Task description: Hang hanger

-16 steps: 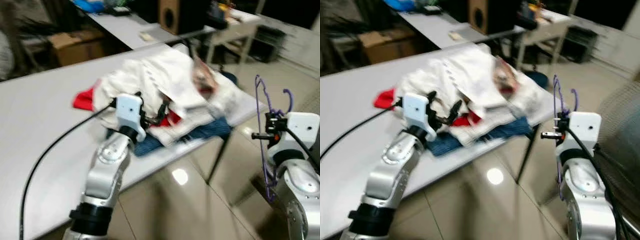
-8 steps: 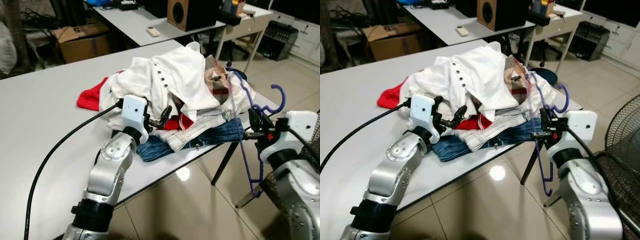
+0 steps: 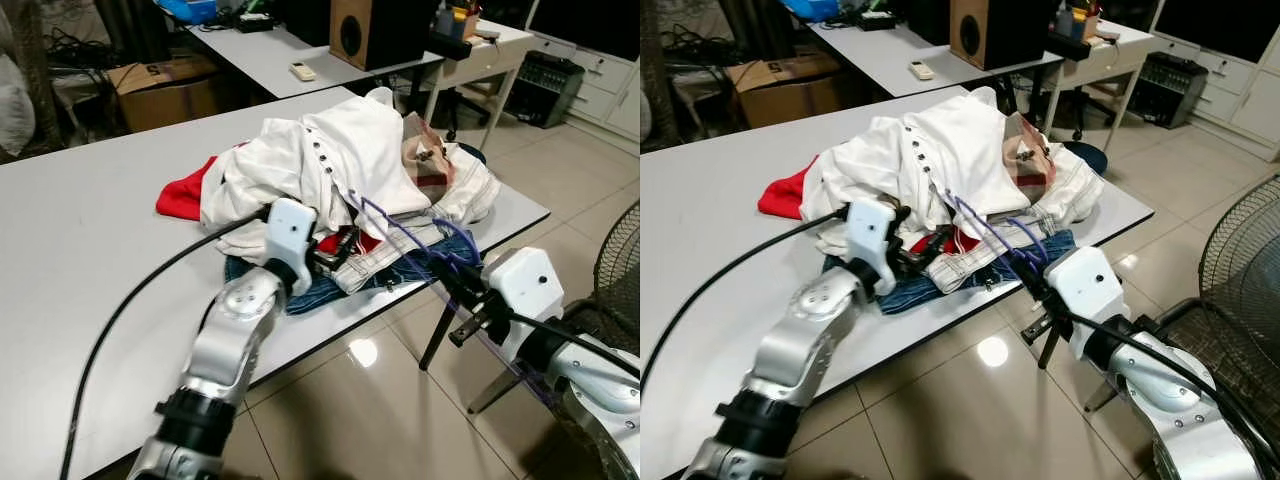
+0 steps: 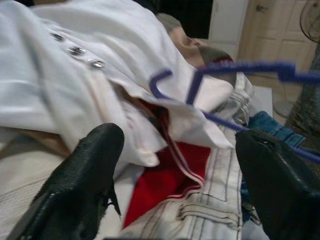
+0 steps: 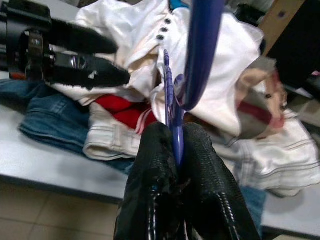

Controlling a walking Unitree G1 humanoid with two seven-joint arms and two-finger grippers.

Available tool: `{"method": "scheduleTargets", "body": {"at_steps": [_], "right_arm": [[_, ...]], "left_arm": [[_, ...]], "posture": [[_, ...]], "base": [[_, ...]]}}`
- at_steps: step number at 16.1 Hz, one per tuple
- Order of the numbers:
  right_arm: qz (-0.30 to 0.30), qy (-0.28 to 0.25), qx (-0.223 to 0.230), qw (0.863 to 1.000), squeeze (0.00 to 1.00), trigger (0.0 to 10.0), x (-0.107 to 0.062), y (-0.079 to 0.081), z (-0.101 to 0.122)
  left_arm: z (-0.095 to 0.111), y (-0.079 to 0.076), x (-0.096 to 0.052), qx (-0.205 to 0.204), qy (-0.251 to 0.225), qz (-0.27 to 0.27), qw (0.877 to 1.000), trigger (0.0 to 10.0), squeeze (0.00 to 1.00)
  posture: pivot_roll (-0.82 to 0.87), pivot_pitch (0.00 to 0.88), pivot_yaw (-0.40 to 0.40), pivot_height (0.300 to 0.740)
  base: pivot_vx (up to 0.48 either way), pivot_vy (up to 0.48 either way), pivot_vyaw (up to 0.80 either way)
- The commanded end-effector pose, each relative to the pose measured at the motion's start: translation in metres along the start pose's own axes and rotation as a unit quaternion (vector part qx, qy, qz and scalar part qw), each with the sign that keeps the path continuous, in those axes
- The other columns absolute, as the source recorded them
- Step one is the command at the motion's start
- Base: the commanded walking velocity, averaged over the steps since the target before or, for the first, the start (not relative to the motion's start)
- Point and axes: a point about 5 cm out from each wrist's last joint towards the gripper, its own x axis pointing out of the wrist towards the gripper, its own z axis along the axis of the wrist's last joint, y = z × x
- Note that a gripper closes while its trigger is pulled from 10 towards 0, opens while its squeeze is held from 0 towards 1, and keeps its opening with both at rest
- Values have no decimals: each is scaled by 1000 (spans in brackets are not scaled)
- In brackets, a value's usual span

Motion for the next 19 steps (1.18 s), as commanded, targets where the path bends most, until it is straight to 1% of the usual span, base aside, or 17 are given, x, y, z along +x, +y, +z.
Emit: {"method": "scheduleTargets", "body": {"at_steps": [1, 2, 3, 5, 6, 8, 9, 11, 12, 13, 14, 15, 17, 18, 19], "right_arm": [[-31, -9, -8, 999, 0, 10000, -1, -8, 2], [-65, -22, -8, 998, 0, 10000, -2, -15, 6], [-62, -25, -11, 998, 0, 10000, -3, -14, 7], [-50, -23, -25, 998, 0, 10000, -5, -10, 6], [-50, -22, -33, 998, 0, 10000, -7, -9, 6], [-55, -31, -38, 997, 0, 10000, -10, -11, 9], [-57, -35, -43, 997, 0, 10000, -11, -12, 10], [-37, -35, -58, 997, 0, 10000, -14, -9, 12], [-25, -32, -64, 997, 0, 10000, -16, -7, 10], [-22, -31, -65, 997, 0, 10000, -16, -7, 10], [-23, -30, -66, 997, 0, 10000, -17, -7, 10], [-23, -30, -67, 997, 0, 10000, -17, -8, 9], [-22, -30, -68, 997, 0, 10000, -16, -8, 9], [-21, -31, -68, 997, 0, 10000, -16, -8, 9], [-20, -31, -68, 997, 0, 10000, -16, -8, 9]], "left_arm": [[2, -1, 5, 8, -2, -1, 1000, 3176, 0], [-3, 0, 12, 19, 14, 10, 1000, 2980, 0], [-4, 2, 14, 22, 20, 15, 999, 3098, 0], [-5, 3, 17, 15, 20, 21, 999, 4157, 0], [-4, 4, 19, 6, 17, 26, 999, 4157, 0], [-4, 9, 21, -1, 10, 48, 999, 2510, 0], [-2, 12, 22, -6, 3, 60, 998, 0, 0], [2, 14, 24, -11, -10, 63, 998, 0, 0], [8, 13, 23, -10, -27, 51, 998, 980, 0], [11, 12, 22, -8, -33, 47, 998, 980, 0], [13, 10, 21, -8, -41, 34, 999, 8000, 0], [15, 11, 21, -7, -44, 31, 999, 10000, 0], [10, 15, 24, 3, -28, 43, 999, 10000, 0], [7, 16, 26, 11, -22, 43, 999, 9686, 0], [6, 14, 26, 10, -17, 36, 999, 9882, 0]], "posture": [[-142, 5, 15, 740], [-144, 6, 18, 740], [-148, 5, 24, 740], [-153, 6, 30, 740], [-159, 7, 36, 740], [-163, 8, 37, 740], [-168, 8, 39, 740], [-174, 9, 37, 740], [-176, 9, 37, 740], [-176, 9, 37, 740], [-176, 10, 38, 740], [-173, 10, 38, 740], [-174, 8, 40, 740], [-174, 8, 42, 740], [-174, 8, 42, 740]], "base": [[0, 0, 0], [0, 0, 0], [0, 0, 0], [0, 0, 0], [0, 0, 0], [0, 0, 0], [0, 0, 0], [0, 0, 0], [0, 0, 0], [0, 0, 0], [0, 0, 0], [0, 0, 0], [0, 0, 0], [0, 0, 0], [0, 0, 0]]}}
